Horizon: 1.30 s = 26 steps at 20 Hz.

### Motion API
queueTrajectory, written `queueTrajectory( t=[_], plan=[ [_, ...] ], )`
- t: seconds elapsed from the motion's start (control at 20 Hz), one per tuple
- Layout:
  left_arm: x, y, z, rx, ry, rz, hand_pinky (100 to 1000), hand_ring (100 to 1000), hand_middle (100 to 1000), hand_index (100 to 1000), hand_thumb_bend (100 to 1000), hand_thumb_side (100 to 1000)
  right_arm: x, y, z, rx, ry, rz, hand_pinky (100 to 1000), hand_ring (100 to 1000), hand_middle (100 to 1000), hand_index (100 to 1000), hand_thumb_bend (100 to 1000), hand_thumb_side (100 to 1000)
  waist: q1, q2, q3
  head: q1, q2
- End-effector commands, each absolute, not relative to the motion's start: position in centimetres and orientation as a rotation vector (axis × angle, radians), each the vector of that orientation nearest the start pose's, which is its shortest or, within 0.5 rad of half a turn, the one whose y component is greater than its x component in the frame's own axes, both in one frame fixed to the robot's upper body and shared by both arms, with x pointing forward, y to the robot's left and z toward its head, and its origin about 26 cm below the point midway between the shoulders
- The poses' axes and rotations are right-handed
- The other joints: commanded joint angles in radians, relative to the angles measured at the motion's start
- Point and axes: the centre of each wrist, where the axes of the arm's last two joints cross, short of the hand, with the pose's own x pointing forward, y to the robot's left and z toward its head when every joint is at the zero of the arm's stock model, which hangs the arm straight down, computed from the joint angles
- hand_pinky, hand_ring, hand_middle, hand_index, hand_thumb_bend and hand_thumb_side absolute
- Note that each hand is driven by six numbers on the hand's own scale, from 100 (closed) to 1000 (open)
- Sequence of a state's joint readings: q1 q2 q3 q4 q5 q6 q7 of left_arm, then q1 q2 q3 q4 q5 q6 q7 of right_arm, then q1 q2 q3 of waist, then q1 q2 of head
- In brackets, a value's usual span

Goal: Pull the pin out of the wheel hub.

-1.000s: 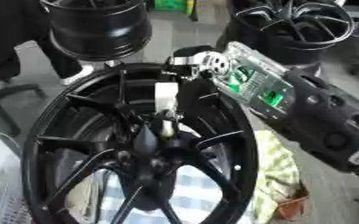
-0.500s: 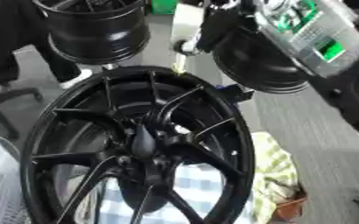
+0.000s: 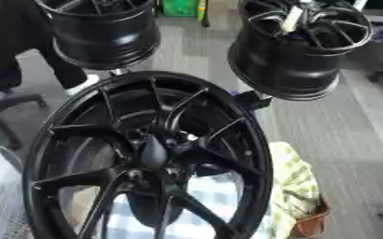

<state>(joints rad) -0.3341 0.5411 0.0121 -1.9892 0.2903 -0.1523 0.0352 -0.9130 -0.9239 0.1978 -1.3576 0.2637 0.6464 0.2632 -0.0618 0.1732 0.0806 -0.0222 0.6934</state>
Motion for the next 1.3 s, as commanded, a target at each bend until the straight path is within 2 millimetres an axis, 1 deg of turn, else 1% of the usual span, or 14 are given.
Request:
queueTrajectory(
  t=[0.05, 0.25, 0.35, 0.45, 0.6, 0.65, 0.7, 0.75, 0.8, 0.85, 0.9, 0.95, 1.05, 1.3],
  plan=[
    [29.8, 29.6, 24.1, 0.041, -2.451, -0.419, 785, 768, 656, 818, 100, 600, 38.3, -41.2, 36.9, -1.168, -1.293, 0.453, 714, 501, 327, 443, 239, 100, 0.005, -0.013, -0.003, 0.007, -0.009],
    [29.8, 29.6, 24.0, 0.044, -2.451, -0.416, 785, 768, 656, 818, 100, 599, 38.2, -46.3, 35.9, -1.297, -1.151, 0.279, 723, 509, 368, 472, 236, 100, 0.007, -0.014, -0.005, 0.011, -0.007],
    [29.7, 29.6, 24.0, 0.043, -2.449, -0.416, 785, 768, 656, 818, 100, 599, 38.5, -48.2, 35.2, -1.370, -1.069, 0.183, 728, 517, 392, 498, 240, 100, 0.008, -0.015, -0.006, 0.013, -0.007],
    [29.7, 29.6, 23.9, 0.042, -2.448, -0.414, 785, 768, 656, 818, 100, 599, 39.1, -49.5, 34.4, -1.418, -1.007, 0.112, 742, 535, 417, 523, 246, 100, 0.011, -0.017, -0.007, 0.015, -0.008],
    [29.7, 29.6, 23.8, 0.042, -2.447, -0.414, 786, 768, 656, 818, 100, 599, 40.1, -50.2, 33.2, -1.448, -0.956, 0.057, 758, 572, 460, 572, 256, 100, 0.016, -0.017, -0.007, 0.016, -0.007],
    [29.7, 29.6, 23.8, 0.042, -2.447, -0.413, 786, 768, 656, 818, 100, 599, 40.5, -50.2, 32.9, -1.453, -0.941, 0.045, 771, 607, 494, 614, 281, 100, 0.017, -0.017, -0.007, 0.016, -0.007],
    [29.7, 29.6, 23.8, 0.041, -2.446, -0.412, 786, 768, 656, 818, 100, 600, 40.9, -50.2, 32.5, -1.458, -0.924, 0.036, 782, 644, 540, 659, 341, 100, 0.019, -0.017, -0.007, 0.015, -0.006],
    [29.7, 29.6, 23.8, 0.041, -2.445, -0.413, 786, 768, 656, 818, 100, 601, 41.2, -50.2, 32.2, -1.455, -0.910, 0.031, 804, 734, 678, 750, 510, 100, 0.020, -0.017, -0.007, 0.015, -0.006],
    [29.7, 29.6, 23.7, 0.040, -2.444, -0.414, 786, 768, 656, 818, 100, 601, 41.5, -50.1, 31.8, -1.446, -0.898, 0.031, 812, 776, 742, 794, 572, 141, 0.020, -0.017, -0.008, 0.016, -0.006],
    [29.7, 29.6, 23.7, 0.040, -2.444, -0.414, 786, 768, 656, 818, 100, 601, 41.7, -50.1, 31.6, -1.434, -0.889, 0.032, 814, 800, 779, 821, 587, 185, 0.021, -0.016, -0.007, 0.016, -0.005],
    [29.7, 29.6, 23.7, 0.041, -2.444, -0.413, 786, 768, 656, 818, 100, 601, 41.9, -50.1, 31.6, -1.427, -0.886, 0.029, 815, 814, 809, 842, 574, 225, 0.021, -0.016, -0.008, 0.016, -0.004],
    [29.7, 29.6, 23.7, 0.042, -2.444, -0.413, 786, 768, 657, 818, 100, 601, 41.9, -50.1, 31.7, -1.424, -0.888, 0.019, 813, 815, 815, 846, 558, 252, 0.021, -0.016, -0.008, 0.017, -0.002],
    [29.7, 29.6, 23.7, 0.044, -2.443, -0.413, 786, 768, 657, 818, 100, 601, 42.0, -50.0, 31.9, -1.425, -0.901, -0.012, 807, 806, 809, 841, 555, 266, 0.020, -0.016, -0.008, 0.018, 0.000],
    [29.7, 29.6, 23.7, 0.049, -2.443, -0.409, 787, 768, 657, 818, 100, 598, 41.8, -50.1, 32.3, -1.427, -0.946, -0.069, 800, 790, 792, 834, 557, 260, 0.019, -0.018, -0.009, 0.021, 0.003]
  ],
)
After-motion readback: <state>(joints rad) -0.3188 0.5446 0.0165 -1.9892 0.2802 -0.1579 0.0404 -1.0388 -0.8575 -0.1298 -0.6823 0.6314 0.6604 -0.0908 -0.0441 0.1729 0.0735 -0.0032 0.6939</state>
